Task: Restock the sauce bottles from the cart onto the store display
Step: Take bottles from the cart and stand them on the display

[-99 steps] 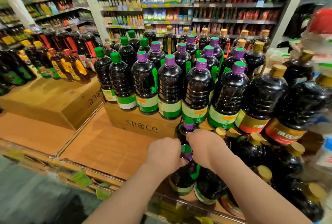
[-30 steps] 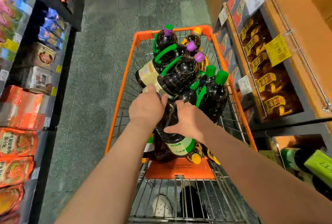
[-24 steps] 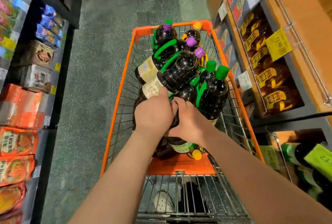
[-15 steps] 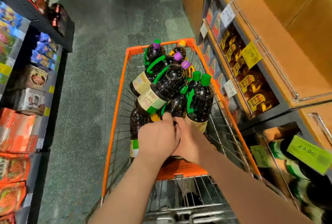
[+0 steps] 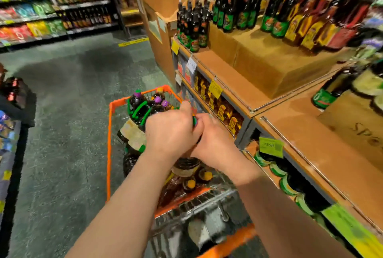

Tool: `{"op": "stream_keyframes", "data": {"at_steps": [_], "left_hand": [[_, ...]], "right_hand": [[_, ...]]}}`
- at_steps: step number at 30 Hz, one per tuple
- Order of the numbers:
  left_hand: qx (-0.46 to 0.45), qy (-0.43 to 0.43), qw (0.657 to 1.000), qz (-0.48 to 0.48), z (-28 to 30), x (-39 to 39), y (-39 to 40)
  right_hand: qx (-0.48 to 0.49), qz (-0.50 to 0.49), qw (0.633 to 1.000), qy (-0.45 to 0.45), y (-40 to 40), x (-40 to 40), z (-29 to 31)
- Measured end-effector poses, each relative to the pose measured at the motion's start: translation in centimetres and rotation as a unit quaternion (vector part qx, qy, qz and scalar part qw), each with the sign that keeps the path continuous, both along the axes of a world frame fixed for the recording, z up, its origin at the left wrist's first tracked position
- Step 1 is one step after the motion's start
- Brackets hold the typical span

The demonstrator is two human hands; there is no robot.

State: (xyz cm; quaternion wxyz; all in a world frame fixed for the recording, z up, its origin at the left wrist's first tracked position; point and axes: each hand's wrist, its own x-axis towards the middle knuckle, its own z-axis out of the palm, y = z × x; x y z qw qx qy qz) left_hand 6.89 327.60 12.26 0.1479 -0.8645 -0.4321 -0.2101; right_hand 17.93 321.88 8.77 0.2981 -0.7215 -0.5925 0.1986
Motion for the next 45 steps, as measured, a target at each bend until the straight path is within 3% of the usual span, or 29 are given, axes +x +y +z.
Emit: {"op": "stream_keyframes", "data": {"at_steps": [5, 11, 24, 31, 36, 45], "left_hand": [[0.065, -0.041, 0.993, -0.086, 5.5, 3.8, -4.3], [0.050, -0.079, 0.972, -0.216, 7.7, 9.8, -10.3], [0.019, 0.012, 0.917, -0.399, 7.3, 30.8, -23.8], [-0.005, 0.035, 0.900, -0.435, 5.5, 42.4, -27.8], [0.001, 0.094, 0.882, -0.463, 5.1, 48.6, -28.8], [-0.014, 0.172, 0.837, -0.520, 1.9, 55.9, -25.9]], "right_hand": [[0.027, -0.087, 0.996, -0.020, -5.8, 3.0, 6.1], [0.033, -0.198, 0.979, -0.033, -14.0, 7.2, 9.2], [0.009, -0.384, 0.923, -0.032, -30.2, 23.0, 8.2], [-0.023, -0.407, 0.912, -0.055, -34.5, 34.3, 6.0], [-0.049, -0.400, 0.915, -0.011, -35.9, 39.7, 6.0], [-0.248, -0.330, 0.910, -0.027, -34.2, 47.3, 4.2]]}}
